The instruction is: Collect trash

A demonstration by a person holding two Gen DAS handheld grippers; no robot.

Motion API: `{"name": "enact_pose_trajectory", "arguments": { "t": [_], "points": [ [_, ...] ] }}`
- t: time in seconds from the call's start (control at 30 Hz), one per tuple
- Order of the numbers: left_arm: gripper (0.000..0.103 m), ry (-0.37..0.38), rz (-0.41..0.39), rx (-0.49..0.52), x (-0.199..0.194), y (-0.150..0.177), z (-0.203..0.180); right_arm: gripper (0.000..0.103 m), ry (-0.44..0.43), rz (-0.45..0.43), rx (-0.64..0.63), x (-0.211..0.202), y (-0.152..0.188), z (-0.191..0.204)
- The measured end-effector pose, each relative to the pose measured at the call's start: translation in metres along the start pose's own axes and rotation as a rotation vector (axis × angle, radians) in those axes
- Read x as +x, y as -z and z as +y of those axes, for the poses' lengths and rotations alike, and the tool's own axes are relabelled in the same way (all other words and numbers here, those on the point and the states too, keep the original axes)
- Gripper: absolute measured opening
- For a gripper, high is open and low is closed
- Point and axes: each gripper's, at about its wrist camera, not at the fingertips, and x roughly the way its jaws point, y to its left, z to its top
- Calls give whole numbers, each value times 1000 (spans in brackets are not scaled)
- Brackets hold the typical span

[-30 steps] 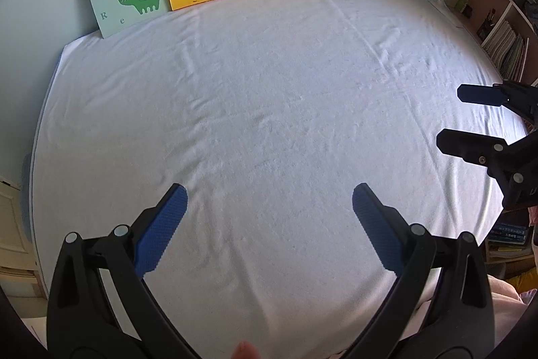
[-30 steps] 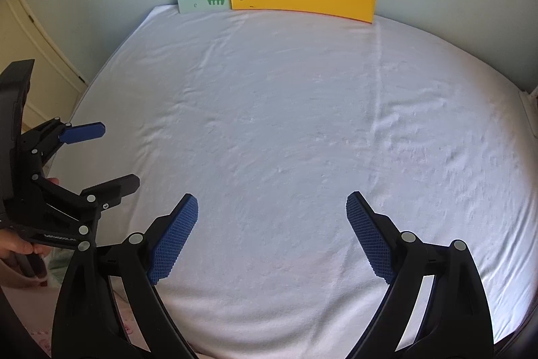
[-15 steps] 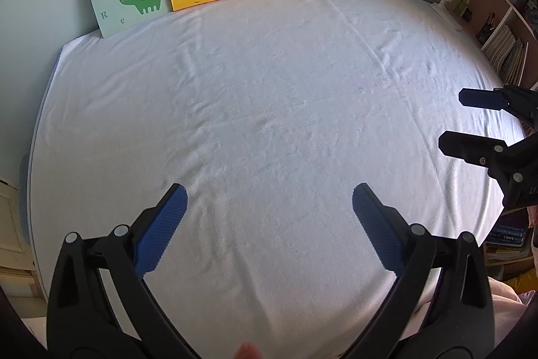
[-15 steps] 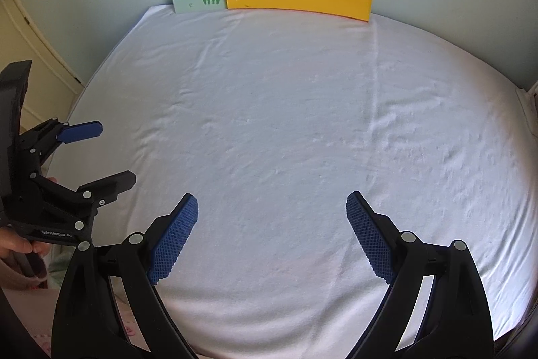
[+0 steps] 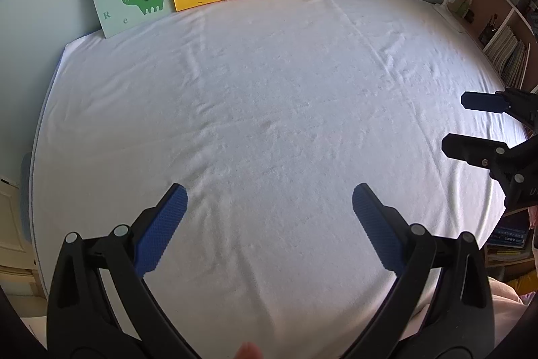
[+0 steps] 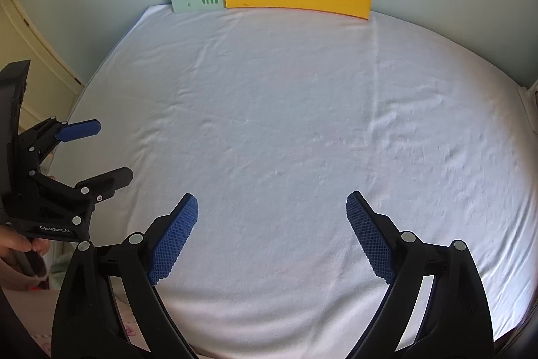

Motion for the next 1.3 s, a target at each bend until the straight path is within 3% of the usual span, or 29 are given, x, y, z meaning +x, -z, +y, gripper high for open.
{"name": "enact_pose_trajectory", "arguments": {
  "t": [1.3],
  "points": [
    [96,1,-3,7,3,4,2,89,5,8,1,0,0,1]
  ]
}}
